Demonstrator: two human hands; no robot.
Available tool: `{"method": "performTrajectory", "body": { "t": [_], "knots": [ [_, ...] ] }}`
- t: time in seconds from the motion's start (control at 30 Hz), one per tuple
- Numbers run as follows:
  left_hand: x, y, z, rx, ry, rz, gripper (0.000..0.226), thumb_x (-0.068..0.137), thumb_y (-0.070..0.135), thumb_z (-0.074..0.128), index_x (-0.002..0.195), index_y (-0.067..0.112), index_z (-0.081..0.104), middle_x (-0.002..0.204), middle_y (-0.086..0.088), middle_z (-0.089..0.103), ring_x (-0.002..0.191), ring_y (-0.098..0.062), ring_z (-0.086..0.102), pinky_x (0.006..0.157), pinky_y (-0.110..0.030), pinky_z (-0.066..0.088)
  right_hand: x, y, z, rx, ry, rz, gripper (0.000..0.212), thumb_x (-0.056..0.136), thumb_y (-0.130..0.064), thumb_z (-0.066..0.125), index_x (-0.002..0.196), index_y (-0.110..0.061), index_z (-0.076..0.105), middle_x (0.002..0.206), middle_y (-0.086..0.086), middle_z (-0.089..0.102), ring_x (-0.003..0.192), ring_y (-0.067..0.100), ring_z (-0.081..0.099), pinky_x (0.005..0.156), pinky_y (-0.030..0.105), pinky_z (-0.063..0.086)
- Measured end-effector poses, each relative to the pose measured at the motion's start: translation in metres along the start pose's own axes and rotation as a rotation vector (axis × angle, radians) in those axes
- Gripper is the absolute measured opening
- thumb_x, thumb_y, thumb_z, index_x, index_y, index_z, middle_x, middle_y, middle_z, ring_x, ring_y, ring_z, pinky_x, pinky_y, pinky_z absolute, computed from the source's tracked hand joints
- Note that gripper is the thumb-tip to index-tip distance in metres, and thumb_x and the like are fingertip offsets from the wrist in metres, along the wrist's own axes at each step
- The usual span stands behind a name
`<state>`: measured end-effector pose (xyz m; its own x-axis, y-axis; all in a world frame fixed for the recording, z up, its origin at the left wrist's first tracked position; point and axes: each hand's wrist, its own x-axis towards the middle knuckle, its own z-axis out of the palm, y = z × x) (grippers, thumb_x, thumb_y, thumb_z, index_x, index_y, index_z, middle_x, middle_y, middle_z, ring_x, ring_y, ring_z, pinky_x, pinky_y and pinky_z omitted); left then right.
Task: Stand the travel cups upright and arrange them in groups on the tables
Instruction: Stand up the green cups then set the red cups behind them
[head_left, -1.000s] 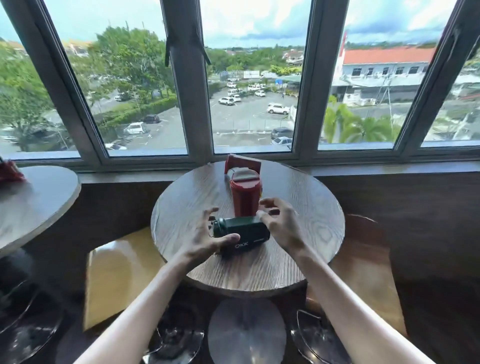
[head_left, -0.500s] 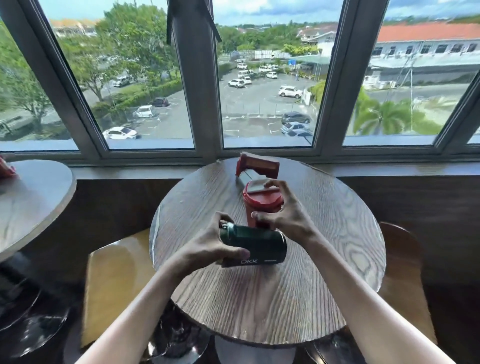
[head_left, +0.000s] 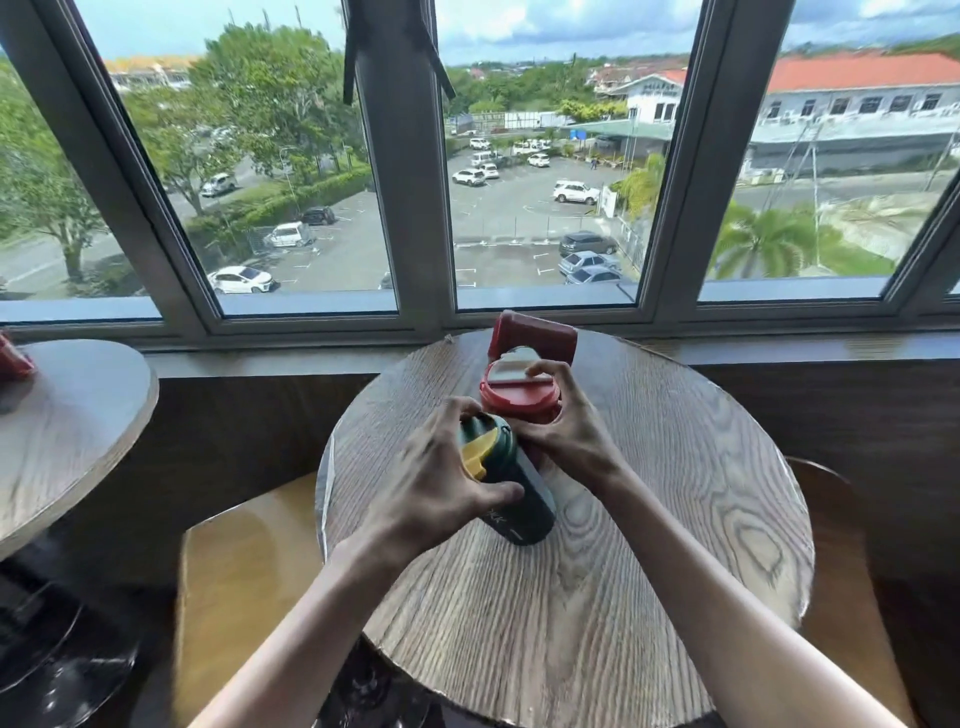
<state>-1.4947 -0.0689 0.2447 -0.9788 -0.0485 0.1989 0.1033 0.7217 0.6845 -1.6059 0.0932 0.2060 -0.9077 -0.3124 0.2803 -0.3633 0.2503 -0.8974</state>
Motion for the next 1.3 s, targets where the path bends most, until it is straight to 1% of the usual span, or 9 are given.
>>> {"method": "performTrajectory", "body": {
  "t": [0.07,0.2,0.27,0.4,0.5,0.73,0.97,1.13,1.3],
  "knots": [
    [-0.004,0.001,0.005,0.003,0.032,0.036,0.081,0.061,0.046,0.086,0.129,0.033,0.044,0.124,0.011,0.051,0.113,-0.010,0.051,0.094,-0.028,0.044,-0.002,-0.001,-0.004,0.057,-0.057,0.034,0.052,0.074,-0.048,0.078,0.118,-0.038,0.053,0.124,0.004,0.065,0.108,0.017,0.068,0.091,0.034,0.057],
    [-0.013,0.001,0.022,-0.034,0.141,0.126,0.089,0.060,0.044,0.088,0.137,0.034,0.045,0.131,0.015,0.043,0.117,0.001,0.045,0.094,-0.013,0.037,-0.011,-0.005,-0.011,0.208,-0.118,0.077,0.047,0.088,-0.050,0.062,0.131,-0.033,0.054,0.118,-0.013,0.065,0.097,-0.007,0.067,0.077,0.010,0.050],
    [-0.020,-0.003,0.033,-0.103,0.201,0.122,0.096,0.058,0.039,0.090,0.140,0.034,0.041,0.128,0.014,0.044,0.115,0.010,0.044,0.093,-0.007,0.038,-0.007,-0.002,-0.012,0.223,-0.044,0.078,0.051,0.091,-0.051,0.056,0.138,-0.033,0.050,0.126,-0.009,0.061,0.108,0.000,0.064,0.083,0.016,0.049],
    [-0.032,-0.013,0.057,-0.285,0.224,0.056,0.108,0.060,0.026,0.093,0.145,0.033,0.027,0.133,0.023,0.044,0.122,0.009,0.046,0.095,-0.005,0.040,0.028,0.001,-0.023,0.171,0.070,0.151,0.038,0.097,-0.034,0.059,0.132,-0.019,0.055,0.128,0.008,0.060,0.118,0.024,0.059,0.087,0.025,0.048],
    [-0.039,-0.019,0.074,-0.327,0.199,-0.004,0.098,0.064,0.028,0.090,0.140,0.037,0.029,0.122,0.025,0.052,0.113,0.006,0.053,0.087,-0.005,0.041,0.049,-0.010,-0.027,0.120,-0.056,0.157,0.027,0.095,-0.032,0.063,0.117,-0.017,0.065,0.107,-0.003,0.067,0.106,0.015,0.063,0.081,0.023,0.047],
    [-0.044,-0.027,0.104,-0.365,0.138,-0.117,0.094,0.062,0.049,0.083,0.139,0.039,0.031,0.131,0.016,0.049,0.121,0.000,0.047,0.097,-0.022,0.043,0.057,-0.005,-0.023,0.125,-0.339,0.217,0.054,0.078,-0.035,0.077,0.128,-0.021,0.062,0.122,0.014,0.068,0.109,0.025,0.067,0.087,0.034,0.056],
    [-0.034,-0.022,0.115,-0.348,0.159,-0.160,0.073,0.066,0.036,0.084,0.123,0.041,0.038,0.115,0.011,0.060,0.104,0.001,0.058,0.078,-0.004,0.042,0.053,-0.001,-0.024,0.167,-0.336,0.230,0.055,0.076,-0.036,0.077,0.124,-0.014,0.063,0.124,0.023,0.066,0.104,0.025,0.066,0.098,0.046,0.052],
    [-0.032,-0.020,0.116,-0.388,0.236,-0.215,0.075,0.058,0.032,0.087,0.110,0.057,0.038,0.114,0.013,0.061,0.103,0.001,0.061,0.080,-0.008,0.045,0.051,-0.002,-0.021,0.197,-0.319,0.228,0.055,0.075,-0.034,0.077,0.124,-0.012,0.063,0.123,0.024,0.066,0.097,0.018,0.064,0.086,0.031,0.052],
    [-0.037,-0.020,0.114,-0.332,0.283,-0.193,0.081,0.054,0.033,0.093,0.114,0.033,0.038,0.108,0.017,0.039,0.104,0.006,0.042,0.084,0.000,0.034,0.049,-0.001,-0.020,0.207,-0.295,0.226,0.056,0.073,-0.038,0.077,0.122,-0.015,0.065,0.123,0.020,0.068,0.100,0.017,0.064,0.089,0.033,0.052]
  ]
}}
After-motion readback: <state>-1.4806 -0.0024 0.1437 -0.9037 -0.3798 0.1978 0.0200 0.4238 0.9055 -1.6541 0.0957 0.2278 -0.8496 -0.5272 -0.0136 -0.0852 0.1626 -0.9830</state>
